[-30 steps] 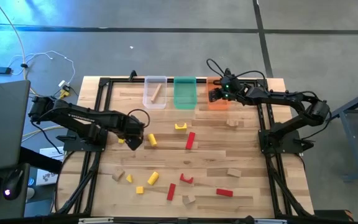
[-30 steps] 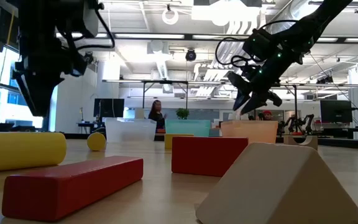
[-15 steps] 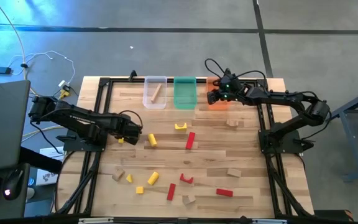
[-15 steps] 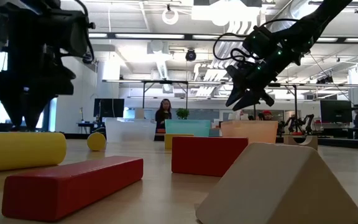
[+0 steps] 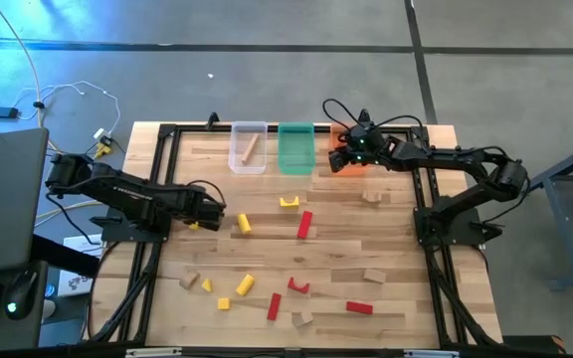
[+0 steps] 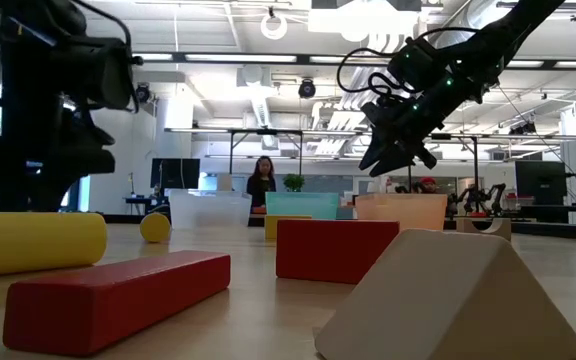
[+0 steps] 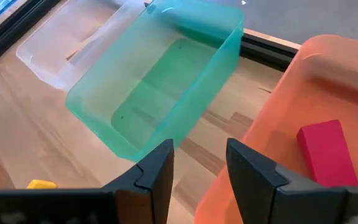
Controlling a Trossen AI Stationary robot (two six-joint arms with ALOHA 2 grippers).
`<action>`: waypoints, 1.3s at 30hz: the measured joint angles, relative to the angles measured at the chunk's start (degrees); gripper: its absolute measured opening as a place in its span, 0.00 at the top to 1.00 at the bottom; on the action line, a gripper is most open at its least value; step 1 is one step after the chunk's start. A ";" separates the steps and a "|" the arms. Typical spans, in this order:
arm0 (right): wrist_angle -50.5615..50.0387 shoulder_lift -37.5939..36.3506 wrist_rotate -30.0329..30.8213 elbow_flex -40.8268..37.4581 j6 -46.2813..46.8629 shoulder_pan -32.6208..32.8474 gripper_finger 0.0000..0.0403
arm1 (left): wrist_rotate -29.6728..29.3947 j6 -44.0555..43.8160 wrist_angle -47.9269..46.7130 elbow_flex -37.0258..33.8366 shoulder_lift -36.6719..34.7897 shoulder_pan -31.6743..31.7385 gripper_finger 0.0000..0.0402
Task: Sort & place blocks by color
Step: Put the yellow block into the green transparent bin
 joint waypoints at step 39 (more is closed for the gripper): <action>-0.83 -11.47 5.89 0.00 3.64 19.61 0.67 | -6.72 36.54 35.86 5.96 0.09 3.81 0.82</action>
